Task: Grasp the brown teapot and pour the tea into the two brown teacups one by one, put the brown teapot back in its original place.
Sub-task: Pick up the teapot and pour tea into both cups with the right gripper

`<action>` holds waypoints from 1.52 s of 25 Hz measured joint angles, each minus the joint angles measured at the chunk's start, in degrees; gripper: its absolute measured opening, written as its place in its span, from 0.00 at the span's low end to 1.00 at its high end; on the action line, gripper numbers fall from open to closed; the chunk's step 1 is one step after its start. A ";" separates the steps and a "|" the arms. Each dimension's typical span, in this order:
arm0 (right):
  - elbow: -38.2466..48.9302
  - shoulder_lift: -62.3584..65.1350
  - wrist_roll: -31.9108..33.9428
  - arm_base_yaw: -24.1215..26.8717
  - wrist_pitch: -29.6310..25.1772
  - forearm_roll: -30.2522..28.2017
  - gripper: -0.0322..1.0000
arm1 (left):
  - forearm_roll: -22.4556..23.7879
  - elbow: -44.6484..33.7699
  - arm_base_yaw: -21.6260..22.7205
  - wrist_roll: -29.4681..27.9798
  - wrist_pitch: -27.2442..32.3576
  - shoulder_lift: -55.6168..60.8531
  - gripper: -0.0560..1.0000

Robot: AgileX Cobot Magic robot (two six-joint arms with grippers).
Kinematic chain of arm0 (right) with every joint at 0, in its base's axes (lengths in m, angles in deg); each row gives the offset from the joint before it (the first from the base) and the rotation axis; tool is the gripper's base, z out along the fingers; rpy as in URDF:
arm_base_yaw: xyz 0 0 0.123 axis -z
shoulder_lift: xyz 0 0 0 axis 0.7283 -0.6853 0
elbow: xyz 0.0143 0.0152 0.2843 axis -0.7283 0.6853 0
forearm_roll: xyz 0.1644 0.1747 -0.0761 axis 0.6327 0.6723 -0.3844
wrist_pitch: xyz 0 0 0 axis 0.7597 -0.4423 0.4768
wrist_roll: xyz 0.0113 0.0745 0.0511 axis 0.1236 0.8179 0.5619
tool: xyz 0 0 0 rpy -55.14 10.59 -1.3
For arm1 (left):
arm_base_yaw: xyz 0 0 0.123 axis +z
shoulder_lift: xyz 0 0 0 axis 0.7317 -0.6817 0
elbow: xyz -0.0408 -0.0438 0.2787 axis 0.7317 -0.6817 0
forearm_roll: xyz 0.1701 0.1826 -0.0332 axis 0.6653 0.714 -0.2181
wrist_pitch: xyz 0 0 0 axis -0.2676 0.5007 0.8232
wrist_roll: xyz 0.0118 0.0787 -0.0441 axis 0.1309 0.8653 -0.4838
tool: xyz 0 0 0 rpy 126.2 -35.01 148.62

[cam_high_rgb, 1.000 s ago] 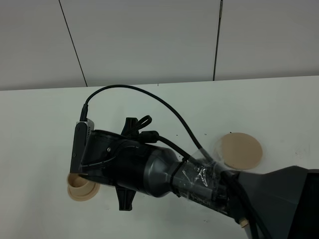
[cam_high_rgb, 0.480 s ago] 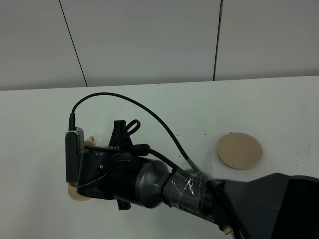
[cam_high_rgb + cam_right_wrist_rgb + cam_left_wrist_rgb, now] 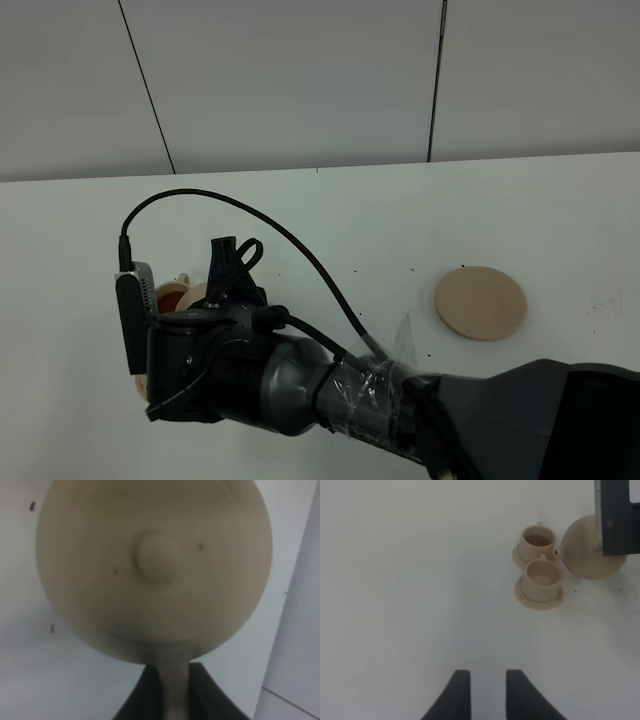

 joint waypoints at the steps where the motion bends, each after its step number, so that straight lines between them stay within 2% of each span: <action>1: 0.00 0.00 0.00 -0.12 0.00 -0.38 0.12 | 0.00 0.00 0.00 0.00 0.00 0.00 0.28; 26: 0.00 -2.19 -1.92 -2.83 0.83 -13.93 0.12 | 0.00 0.00 0.00 0.00 0.00 0.00 0.28; 38: 0.00 -2.19 -3.23 -2.83 0.28 -16.06 0.12 | 0.00 0.00 0.00 0.00 0.00 0.00 0.28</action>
